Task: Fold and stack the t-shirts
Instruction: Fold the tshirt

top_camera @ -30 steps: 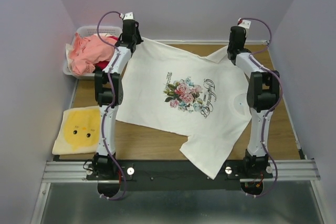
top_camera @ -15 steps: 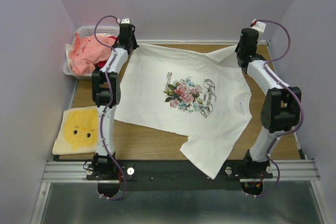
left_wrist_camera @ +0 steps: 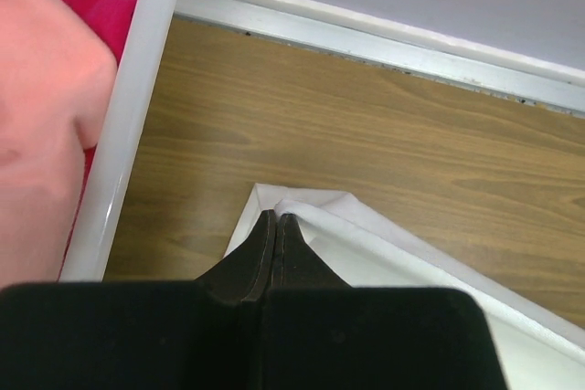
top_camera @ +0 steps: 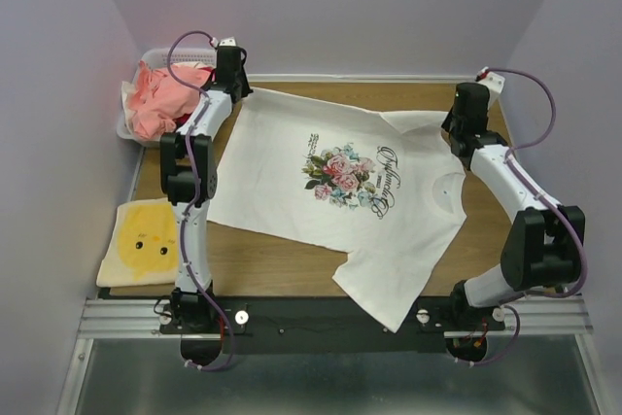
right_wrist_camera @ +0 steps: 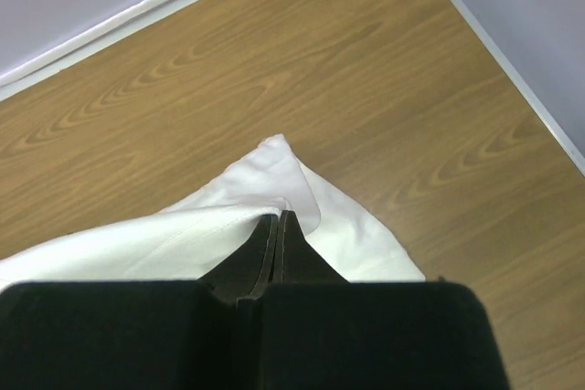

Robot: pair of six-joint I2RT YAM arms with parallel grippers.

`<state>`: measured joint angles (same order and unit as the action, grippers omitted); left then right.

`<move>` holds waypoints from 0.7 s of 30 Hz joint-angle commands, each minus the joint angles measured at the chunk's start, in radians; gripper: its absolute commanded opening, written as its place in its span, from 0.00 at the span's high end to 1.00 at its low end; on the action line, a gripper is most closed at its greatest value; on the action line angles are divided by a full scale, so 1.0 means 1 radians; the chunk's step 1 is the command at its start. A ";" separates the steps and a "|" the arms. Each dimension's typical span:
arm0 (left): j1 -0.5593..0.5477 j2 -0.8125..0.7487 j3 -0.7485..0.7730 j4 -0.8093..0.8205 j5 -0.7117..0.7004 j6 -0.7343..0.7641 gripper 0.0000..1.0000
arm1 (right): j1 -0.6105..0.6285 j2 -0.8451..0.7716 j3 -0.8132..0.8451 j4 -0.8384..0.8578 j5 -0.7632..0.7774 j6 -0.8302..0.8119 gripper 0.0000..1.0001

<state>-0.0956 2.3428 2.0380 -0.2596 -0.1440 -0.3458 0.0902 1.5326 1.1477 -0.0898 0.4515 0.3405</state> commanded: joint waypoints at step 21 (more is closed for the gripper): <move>-0.012 -0.290 -0.476 0.033 -0.034 -0.078 1.00 | -0.004 -0.268 -0.264 -0.198 -0.100 0.141 0.99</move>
<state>-0.1005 2.1193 1.5932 -0.2432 -0.1467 -0.3981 0.0902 1.3109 0.9268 -0.2260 0.3786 0.4377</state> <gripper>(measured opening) 0.012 0.012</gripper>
